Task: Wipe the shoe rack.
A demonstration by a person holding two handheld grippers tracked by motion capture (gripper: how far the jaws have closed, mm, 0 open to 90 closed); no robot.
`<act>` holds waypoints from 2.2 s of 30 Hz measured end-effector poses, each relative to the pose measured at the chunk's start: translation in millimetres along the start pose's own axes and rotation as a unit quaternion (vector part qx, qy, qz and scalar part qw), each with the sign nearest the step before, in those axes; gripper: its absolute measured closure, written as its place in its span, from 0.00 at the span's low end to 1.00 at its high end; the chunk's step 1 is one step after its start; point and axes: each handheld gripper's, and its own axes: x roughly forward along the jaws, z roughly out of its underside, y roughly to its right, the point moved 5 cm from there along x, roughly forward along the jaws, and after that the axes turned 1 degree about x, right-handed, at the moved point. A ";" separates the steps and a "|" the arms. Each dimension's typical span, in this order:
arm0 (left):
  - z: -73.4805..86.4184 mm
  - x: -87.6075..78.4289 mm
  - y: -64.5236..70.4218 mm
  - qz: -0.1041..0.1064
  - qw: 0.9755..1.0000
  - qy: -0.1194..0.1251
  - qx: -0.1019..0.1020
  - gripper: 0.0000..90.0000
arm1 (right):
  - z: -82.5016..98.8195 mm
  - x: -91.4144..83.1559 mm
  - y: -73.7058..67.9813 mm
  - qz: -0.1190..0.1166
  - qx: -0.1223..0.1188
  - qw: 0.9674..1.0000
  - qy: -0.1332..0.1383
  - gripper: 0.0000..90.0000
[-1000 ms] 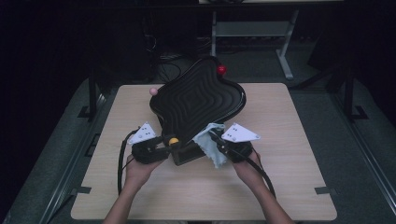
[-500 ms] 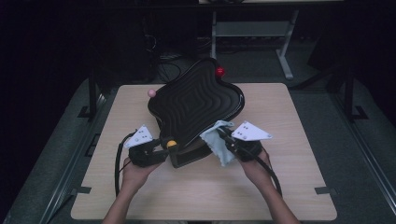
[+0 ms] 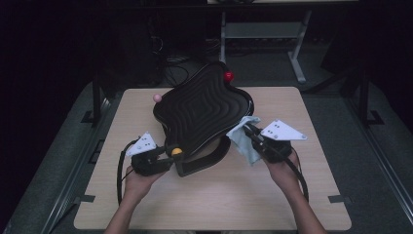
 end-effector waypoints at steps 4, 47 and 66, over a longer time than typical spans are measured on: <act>0.0 0.4 0.8 -0.001 1.000 0.001 0.000 0.67 | 1.1 5.6 -9.2 -0.007 -0.001 1.000 -0.001 0.92; 0.4 -0.3 -0.5 -0.003 1.000 0.002 -0.004 0.67 | 28.6 53.6 -108.2 -0.123 -0.063 0.990 -0.043 0.92; 0.3 -0.2 -0.2 -0.003 1.000 0.002 -0.004 0.67 | 28.4 52.7 -96.7 -0.115 -0.043 0.992 -0.035 0.92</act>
